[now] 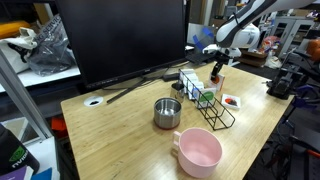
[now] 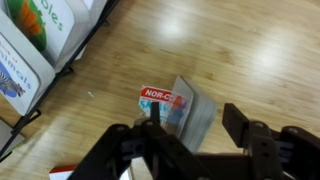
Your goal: Put the orange book on the wire rack
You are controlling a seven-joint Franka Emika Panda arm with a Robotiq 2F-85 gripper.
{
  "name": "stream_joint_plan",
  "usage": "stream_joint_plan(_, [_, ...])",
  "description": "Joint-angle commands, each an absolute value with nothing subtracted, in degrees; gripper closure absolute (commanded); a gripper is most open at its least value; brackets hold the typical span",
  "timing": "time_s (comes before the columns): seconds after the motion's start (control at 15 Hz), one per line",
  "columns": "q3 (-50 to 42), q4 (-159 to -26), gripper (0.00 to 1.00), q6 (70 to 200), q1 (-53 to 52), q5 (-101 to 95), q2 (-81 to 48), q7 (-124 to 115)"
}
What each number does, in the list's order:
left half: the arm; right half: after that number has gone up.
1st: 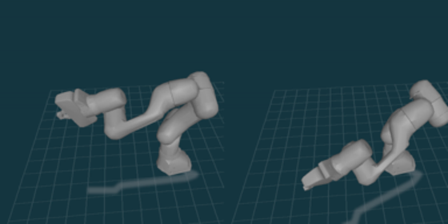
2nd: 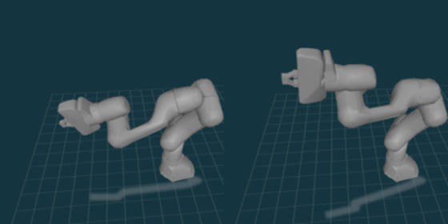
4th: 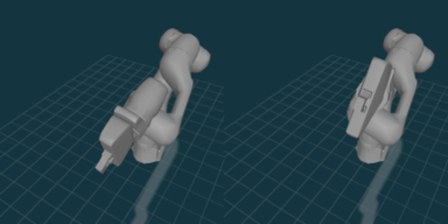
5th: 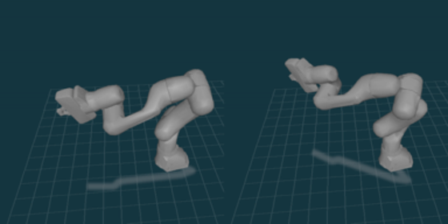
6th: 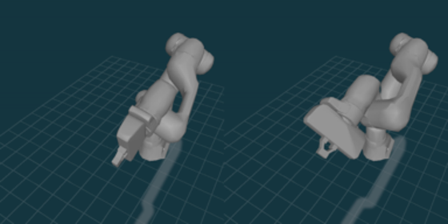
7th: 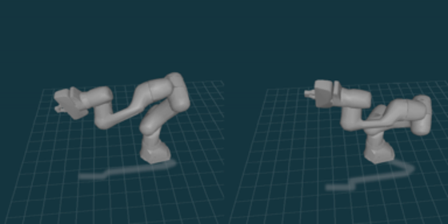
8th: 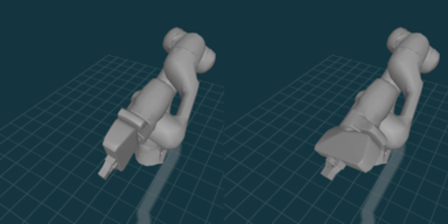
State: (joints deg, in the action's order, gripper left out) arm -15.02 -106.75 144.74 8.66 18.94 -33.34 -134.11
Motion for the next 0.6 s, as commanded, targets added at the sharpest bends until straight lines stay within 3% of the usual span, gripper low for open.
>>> stream_joint_plan(0.0, [-14.7,-105.2,0.62,146.3,9.1,18.8,-35.0,-136.3])
stream_joint_plan(0.33, [-15.4,-105.6,0.98,147.9,8.7,18.1,-34.7,-137.9])
stream_joint_plan(0.47, [-16.2,-106.0,1.00,148.3,8.1,17.1,-34.0,-138.6])
stream_joint_plan(0.53, [-16.9,-106.5,0.96,148.3,7.6,16.0,-33.3,-138.9])
